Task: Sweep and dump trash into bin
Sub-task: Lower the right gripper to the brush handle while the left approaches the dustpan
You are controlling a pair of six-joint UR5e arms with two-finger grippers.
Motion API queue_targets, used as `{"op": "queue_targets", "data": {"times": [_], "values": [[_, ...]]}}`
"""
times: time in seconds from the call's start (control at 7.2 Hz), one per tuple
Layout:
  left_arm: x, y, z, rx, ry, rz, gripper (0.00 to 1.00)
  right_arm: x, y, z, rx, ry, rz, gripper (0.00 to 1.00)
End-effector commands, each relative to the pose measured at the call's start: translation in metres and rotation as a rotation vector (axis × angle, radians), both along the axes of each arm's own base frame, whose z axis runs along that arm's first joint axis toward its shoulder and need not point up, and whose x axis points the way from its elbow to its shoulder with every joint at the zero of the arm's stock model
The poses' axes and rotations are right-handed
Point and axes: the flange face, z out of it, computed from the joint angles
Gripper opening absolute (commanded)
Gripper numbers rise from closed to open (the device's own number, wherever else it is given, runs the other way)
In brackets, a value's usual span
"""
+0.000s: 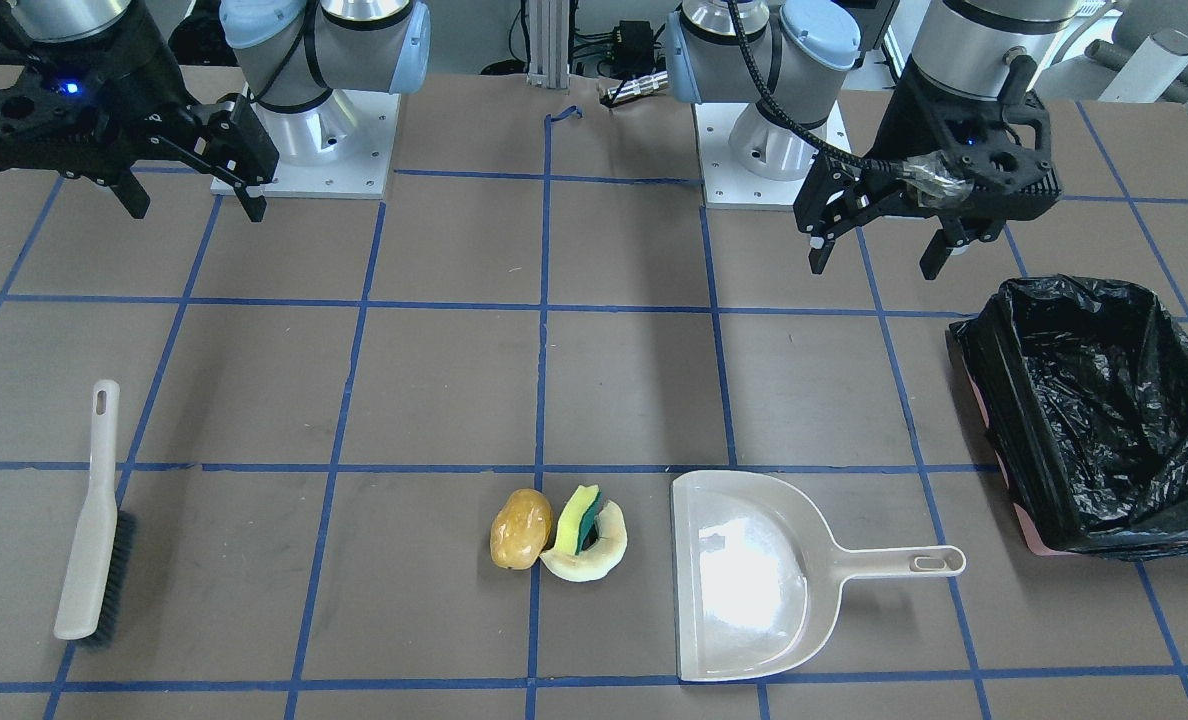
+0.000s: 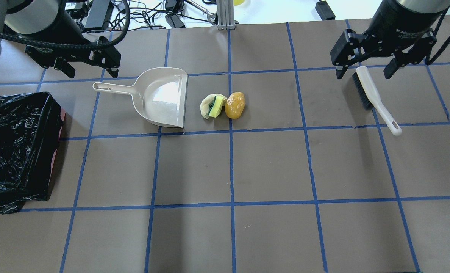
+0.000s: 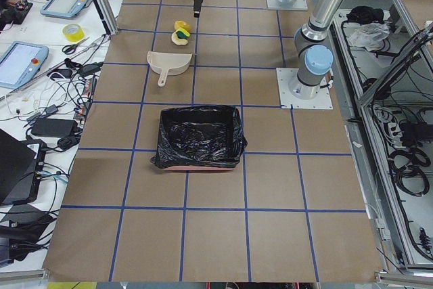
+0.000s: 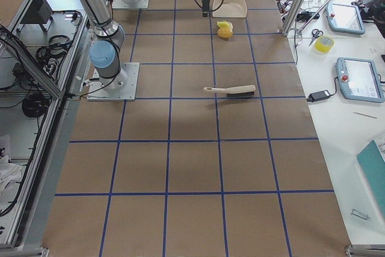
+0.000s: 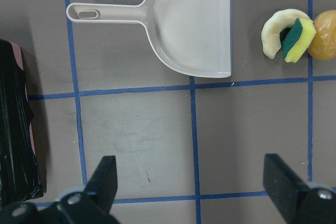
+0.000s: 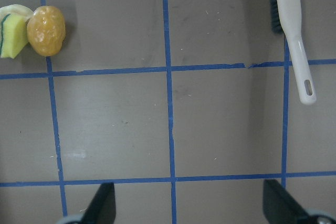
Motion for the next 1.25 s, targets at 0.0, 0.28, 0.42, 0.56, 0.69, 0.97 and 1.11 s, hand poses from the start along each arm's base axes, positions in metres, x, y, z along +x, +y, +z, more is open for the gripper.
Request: {"op": "queue_targets", "data": {"times": [0.0,0.28,0.42,0.56,0.69,0.97,1.11], "values": [[0.000,0.000,0.000,0.001,0.000,0.000,1.00,0.001,0.000,-0.001,0.001,-0.001,0.001,1.00],[0.000,-0.001,-0.001,0.003,0.000,0.000,1.00,-0.001,-0.002,-0.007,0.019,-0.008,0.006,1.00],[0.000,-0.001,-0.001,0.003,0.000,0.000,1.00,-0.004,-0.002,-0.009,0.015,-0.003,0.012,1.00],[0.000,0.000,-0.001,0.001,0.000,0.000,1.00,-0.008,-0.002,-0.015,0.034,-0.003,0.078,1.00],[0.000,-0.003,-0.003,0.004,0.000,0.000,1.00,-0.028,-0.004,-0.031,0.054,-0.004,0.108,0.99],[0.000,-0.002,-0.002,0.003,0.000,0.000,1.00,-0.097,-0.012,-0.055,0.050,-0.003,0.102,0.99],[0.000,-0.002,-0.002,0.003,0.000,0.000,1.00,-0.132,-0.013,-0.080,0.031,0.005,0.116,0.99]]}}
